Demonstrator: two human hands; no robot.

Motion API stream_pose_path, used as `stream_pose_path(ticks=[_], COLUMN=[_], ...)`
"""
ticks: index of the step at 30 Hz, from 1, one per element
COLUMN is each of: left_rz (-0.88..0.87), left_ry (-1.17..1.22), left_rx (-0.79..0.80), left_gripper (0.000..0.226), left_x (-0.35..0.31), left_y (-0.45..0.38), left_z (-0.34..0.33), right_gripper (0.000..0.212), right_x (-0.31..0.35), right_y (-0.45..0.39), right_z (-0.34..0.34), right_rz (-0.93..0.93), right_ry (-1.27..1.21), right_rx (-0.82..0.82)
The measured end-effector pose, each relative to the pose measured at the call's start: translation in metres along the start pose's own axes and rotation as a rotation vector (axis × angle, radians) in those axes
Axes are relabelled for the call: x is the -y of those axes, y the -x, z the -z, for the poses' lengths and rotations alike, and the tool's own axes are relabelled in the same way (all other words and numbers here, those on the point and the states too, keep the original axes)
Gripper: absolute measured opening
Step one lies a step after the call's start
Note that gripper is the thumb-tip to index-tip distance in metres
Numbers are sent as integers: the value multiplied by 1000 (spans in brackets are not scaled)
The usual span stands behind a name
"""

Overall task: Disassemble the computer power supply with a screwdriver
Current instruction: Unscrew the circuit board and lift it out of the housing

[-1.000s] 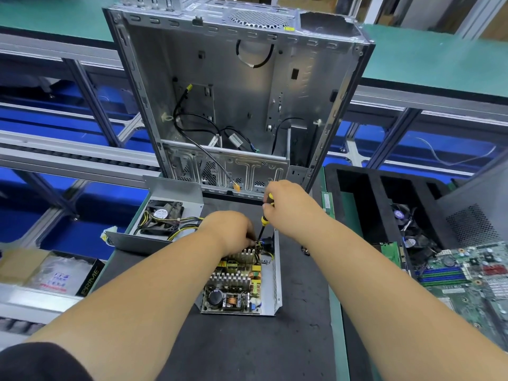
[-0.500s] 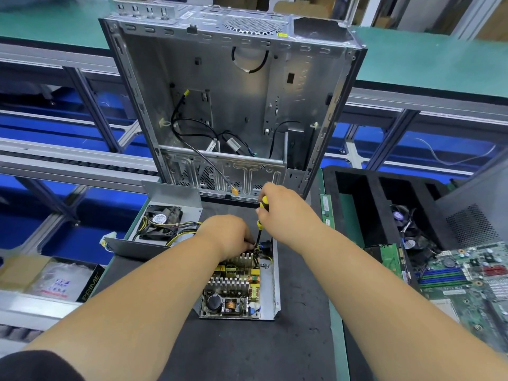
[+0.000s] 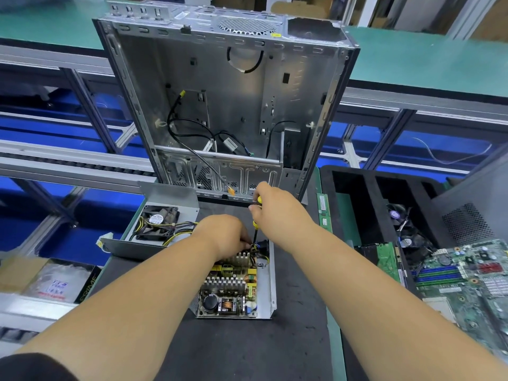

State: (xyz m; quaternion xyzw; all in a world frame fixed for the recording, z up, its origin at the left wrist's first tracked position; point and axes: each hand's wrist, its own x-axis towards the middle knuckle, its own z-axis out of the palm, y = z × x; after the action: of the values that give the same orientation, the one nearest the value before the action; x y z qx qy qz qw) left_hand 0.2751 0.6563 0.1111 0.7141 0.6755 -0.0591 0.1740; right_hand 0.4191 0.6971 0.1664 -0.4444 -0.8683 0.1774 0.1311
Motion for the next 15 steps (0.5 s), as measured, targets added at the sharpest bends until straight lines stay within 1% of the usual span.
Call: stream_pose_path(ticks=[3,7,8,10,12,13,15], left_rz=[0,11,11,12,7,2,-6], left_ry=[-2,-22,-21,-23,-28,-29,-27], left_rx=[-5,-3,4,24,40,41,34], left_gripper=[23,22,23,24,25,26,25], left_x=[0,-2,-2,-3,-3,-3,-3], left_y=[1,3,4,4,4,4,5], left_z=[1,3,3,4,5,6,6], right_gripper=[14,14,16,31,41,39,28], right_x=[0,0,0,0,1,1,1], right_y=[2,5,6,6,2,1,0], right_z=[1,2,3,4,4,4,2], right_rz=[-1,20,33,37,11,-2,-6], right_ry=[-25,50,108,224,240,211,131], right_rx=[-6,14,2,-18,7,31,38])
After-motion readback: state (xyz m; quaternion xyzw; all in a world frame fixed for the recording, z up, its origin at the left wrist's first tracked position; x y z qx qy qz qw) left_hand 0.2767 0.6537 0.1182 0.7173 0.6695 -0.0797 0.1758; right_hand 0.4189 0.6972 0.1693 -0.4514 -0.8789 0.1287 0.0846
